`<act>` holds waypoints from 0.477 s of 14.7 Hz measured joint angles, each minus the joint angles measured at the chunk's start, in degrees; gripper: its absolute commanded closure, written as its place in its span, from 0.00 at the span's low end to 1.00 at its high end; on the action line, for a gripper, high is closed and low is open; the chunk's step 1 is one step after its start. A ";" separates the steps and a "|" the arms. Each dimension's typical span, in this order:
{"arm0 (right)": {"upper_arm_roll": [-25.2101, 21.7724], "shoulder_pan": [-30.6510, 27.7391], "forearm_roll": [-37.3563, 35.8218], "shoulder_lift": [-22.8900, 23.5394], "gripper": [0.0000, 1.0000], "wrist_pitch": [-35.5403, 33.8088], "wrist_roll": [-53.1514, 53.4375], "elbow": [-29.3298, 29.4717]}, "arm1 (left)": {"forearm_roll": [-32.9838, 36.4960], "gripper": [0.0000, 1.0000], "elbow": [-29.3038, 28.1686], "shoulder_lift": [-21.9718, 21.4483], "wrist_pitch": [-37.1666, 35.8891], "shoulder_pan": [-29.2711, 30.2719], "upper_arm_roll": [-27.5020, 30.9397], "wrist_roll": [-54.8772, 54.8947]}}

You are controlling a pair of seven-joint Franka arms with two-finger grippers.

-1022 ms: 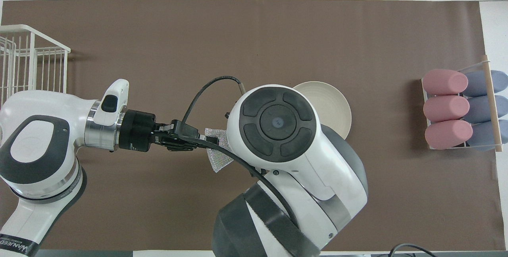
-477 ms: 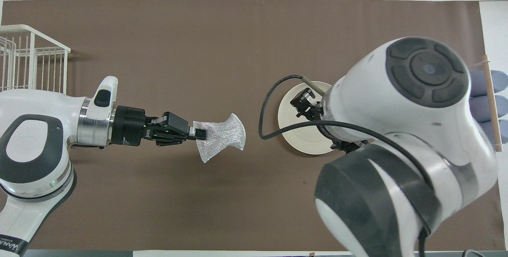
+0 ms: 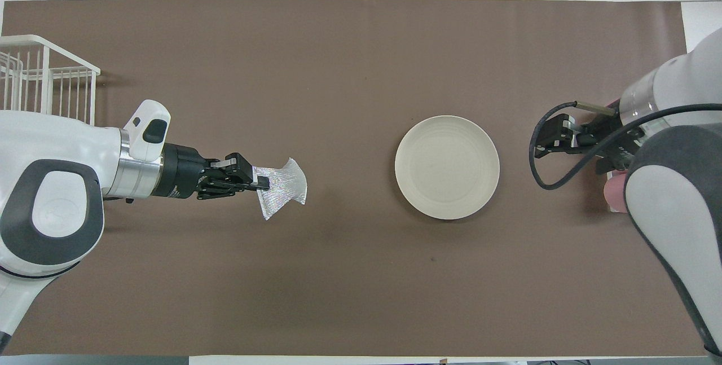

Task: Wipe plate with sponge
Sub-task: 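Withdraw the right gripper to rest while the left gripper holds the scrubber, then carry the scrubber with the left gripper to the wire rack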

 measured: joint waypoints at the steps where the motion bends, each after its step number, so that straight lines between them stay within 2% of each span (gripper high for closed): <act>1: 0.00 -0.96 0.00 -0.03 0.00 -0.29 -3.35 -0.02 | 4.23 1.00 0.46 0.12 0.96 -0.65 -0.05 -2.47; 7: 0.00 -5.04 -0.13 -0.05 0.00 -1.32 -14.56 -0.05 | 27.78 1.00 4.38 2.06 1.62 -2.51 -0.29 -14.50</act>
